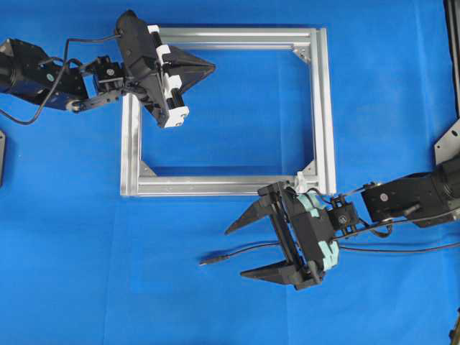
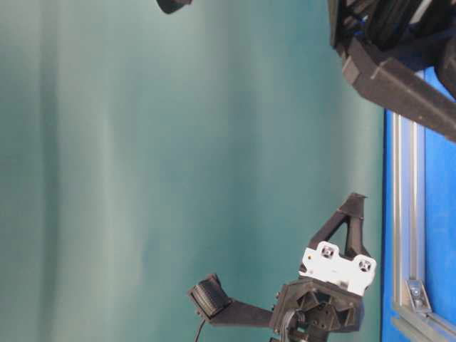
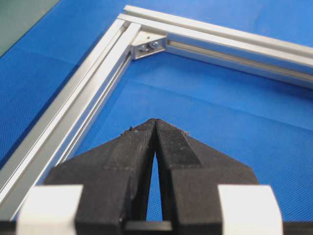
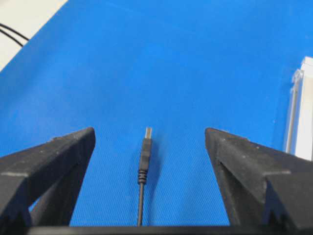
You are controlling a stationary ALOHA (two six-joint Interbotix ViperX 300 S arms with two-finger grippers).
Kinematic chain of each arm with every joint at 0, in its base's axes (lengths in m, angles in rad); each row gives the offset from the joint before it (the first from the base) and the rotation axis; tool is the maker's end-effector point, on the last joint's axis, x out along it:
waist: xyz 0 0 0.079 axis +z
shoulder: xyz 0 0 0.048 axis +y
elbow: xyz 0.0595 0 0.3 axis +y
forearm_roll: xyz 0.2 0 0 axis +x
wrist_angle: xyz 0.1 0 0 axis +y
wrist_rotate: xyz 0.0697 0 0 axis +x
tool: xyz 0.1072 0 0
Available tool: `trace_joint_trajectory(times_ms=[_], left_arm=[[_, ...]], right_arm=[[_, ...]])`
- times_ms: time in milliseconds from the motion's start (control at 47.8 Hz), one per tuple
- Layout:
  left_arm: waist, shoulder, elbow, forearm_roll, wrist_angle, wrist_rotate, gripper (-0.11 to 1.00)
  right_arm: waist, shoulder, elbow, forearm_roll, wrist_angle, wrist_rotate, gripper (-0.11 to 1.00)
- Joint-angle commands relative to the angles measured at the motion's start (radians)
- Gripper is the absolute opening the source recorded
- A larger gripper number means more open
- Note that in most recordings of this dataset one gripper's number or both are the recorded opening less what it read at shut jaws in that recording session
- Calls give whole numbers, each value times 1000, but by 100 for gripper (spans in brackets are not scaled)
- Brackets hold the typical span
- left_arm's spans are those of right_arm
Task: Insert the wire through the string loop located on the right side.
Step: 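Lower the open right gripper over the black USB cable near its plug, then close the right gripper on the cable just behind the USB plug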
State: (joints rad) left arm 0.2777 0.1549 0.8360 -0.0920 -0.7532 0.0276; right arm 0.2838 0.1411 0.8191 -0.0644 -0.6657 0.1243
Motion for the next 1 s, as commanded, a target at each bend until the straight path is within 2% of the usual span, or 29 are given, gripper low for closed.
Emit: trace_joint_trajectory(times_ms=[0, 146, 355, 606, 857, 983], left_arm=[[2, -32, -8, 3, -5, 2, 0], [2, -34, -8, 3, -5, 2, 0], [2, -32, -8, 3, 2, 0, 0], [2, -34, -8, 3, 6, 0, 0], [2, -32, -8, 3, 8, 0, 0], [2, -34, -8, 3, 8, 0, 0]], right_arm=[[6, 3, -18, 23, -5, 2, 87], [14, 44, -26, 54, -5, 2, 87], [34, 109, -31, 129, -8, 2, 87], [58, 166, -37, 195, -9, 2, 87], [60, 170, -38, 199, -9, 2, 86], [60, 172, -38, 201, -9, 2, 80]])
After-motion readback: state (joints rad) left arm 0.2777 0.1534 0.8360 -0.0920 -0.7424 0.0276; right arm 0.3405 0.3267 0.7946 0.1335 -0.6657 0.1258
